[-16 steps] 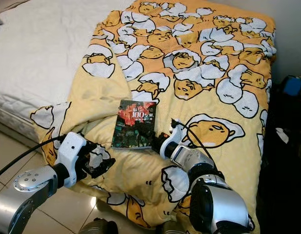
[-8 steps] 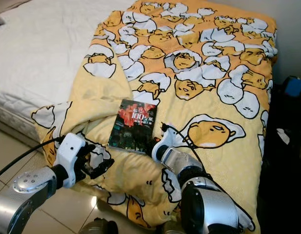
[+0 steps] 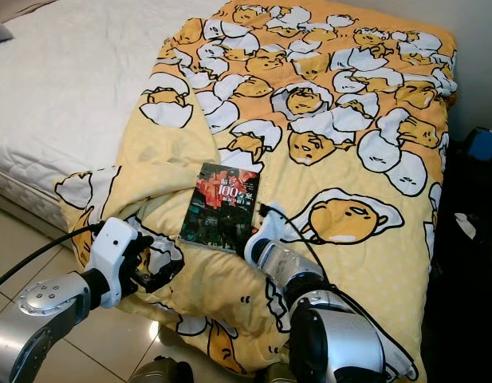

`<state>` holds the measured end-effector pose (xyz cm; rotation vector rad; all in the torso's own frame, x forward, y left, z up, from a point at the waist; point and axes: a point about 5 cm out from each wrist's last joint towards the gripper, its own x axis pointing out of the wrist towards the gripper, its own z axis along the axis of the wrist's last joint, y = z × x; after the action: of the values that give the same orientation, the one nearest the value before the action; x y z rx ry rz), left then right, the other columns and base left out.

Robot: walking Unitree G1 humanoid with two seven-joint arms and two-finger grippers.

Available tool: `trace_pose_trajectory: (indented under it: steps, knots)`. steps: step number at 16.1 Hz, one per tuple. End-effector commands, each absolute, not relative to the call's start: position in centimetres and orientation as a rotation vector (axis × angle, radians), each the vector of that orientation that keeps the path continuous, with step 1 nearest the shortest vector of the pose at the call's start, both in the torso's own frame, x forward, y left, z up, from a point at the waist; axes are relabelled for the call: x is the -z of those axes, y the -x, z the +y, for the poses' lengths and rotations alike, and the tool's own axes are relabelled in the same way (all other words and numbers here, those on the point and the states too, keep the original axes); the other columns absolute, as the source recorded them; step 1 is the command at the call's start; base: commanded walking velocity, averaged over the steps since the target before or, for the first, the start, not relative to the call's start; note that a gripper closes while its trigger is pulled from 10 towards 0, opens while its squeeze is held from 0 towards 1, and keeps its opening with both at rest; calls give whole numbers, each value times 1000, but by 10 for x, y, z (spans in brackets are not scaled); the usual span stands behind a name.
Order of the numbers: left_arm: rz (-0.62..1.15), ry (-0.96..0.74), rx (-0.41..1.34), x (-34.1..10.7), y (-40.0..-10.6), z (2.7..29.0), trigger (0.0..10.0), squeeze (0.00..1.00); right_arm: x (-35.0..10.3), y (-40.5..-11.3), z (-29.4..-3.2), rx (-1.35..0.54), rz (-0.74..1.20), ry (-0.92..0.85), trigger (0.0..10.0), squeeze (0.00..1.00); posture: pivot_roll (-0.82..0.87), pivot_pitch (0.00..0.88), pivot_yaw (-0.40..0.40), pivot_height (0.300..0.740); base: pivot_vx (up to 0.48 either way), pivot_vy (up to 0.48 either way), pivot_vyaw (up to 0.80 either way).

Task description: Clean up the room

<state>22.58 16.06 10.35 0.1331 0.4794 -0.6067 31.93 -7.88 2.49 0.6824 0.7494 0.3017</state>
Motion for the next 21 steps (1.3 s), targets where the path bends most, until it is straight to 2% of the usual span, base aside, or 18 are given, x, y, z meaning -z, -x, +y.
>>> trace_pose_trajectory:
  steps: [1,4,8,9,10,11,21]
  knots:
    - [502,-152,599,-102,-222,164,10000,0,-3,-301,-82,-237,850,-658,10000,0,114,140,10,740,0,0,0]
    - [508,-159,602,-104,-220,167,10000,0,-6,-303,-77,-221,817,-731,10000,0,117,148,25,740,0,0,0]
    - [508,-159,602,-104,-220,167,10000,0,-6,-303,-77,-221,817,-731,10000,0,117,148,25,740,0,0,0]
    - [508,-159,611,-104,-221,165,10000,0,-18,-312,-75,-240,765,-851,1020,0,116,120,26,740,0,0,0]
    - [505,-158,616,-104,-223,164,10000,0,-27,-319,-74,-254,721,-940,0,0,117,116,26,740,0,0,0]
    - [498,-157,619,-105,-225,163,10000,0,-41,-330,-73,-264,649,-1077,0,0,117,110,23,740,0,0,0]
    - [505,-150,612,-102,-222,164,10000,0,-47,-333,-71,-274,637,-1119,0,0,117,98,18,740,0,0,0]
